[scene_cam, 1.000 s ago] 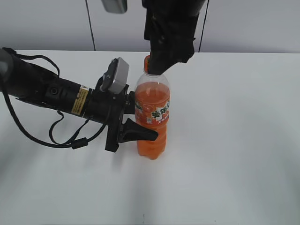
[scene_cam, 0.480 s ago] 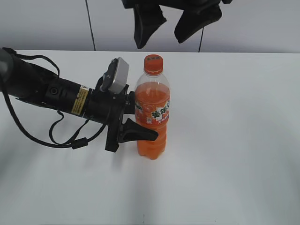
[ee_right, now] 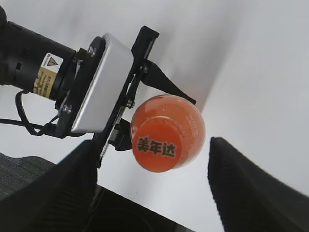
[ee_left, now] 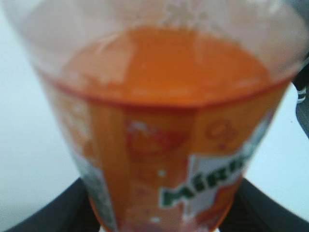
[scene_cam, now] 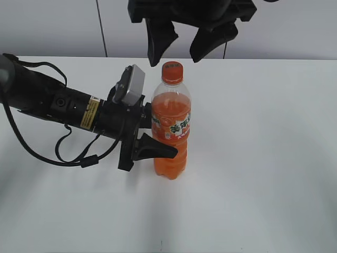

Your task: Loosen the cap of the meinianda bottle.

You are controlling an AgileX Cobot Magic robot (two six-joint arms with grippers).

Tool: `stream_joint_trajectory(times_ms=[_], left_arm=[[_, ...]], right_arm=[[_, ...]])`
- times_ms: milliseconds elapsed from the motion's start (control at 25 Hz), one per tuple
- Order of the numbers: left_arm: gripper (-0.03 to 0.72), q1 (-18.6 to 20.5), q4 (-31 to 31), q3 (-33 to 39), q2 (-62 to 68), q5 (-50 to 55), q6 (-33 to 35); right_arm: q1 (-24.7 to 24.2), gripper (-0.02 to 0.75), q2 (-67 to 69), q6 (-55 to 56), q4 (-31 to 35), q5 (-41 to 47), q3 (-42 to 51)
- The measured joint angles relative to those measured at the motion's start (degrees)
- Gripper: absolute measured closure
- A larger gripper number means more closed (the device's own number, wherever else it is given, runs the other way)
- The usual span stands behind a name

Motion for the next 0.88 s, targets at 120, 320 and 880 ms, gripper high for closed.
stream_joint_trajectory(times_ms=[120, 320, 880], left_arm=[[0.287, 0.0, 0.0, 0.0, 0.0, 0.0, 0.0], [0.287, 0.0, 0.0, 0.0, 0.0, 0.06, 0.0], [0.287, 0.0, 0.0, 0.0, -0.06, 0.18, 0.0]], right_arm=[[0.0, 0.204, 0.62, 0.07, -0.84, 0.0, 0.0], [0.0, 0.237, 1.58, 0.03, -1.2, 0.0, 0.0], [0.0, 0.288, 2.63, -0.23, -1.31, 0.0, 0.0]])
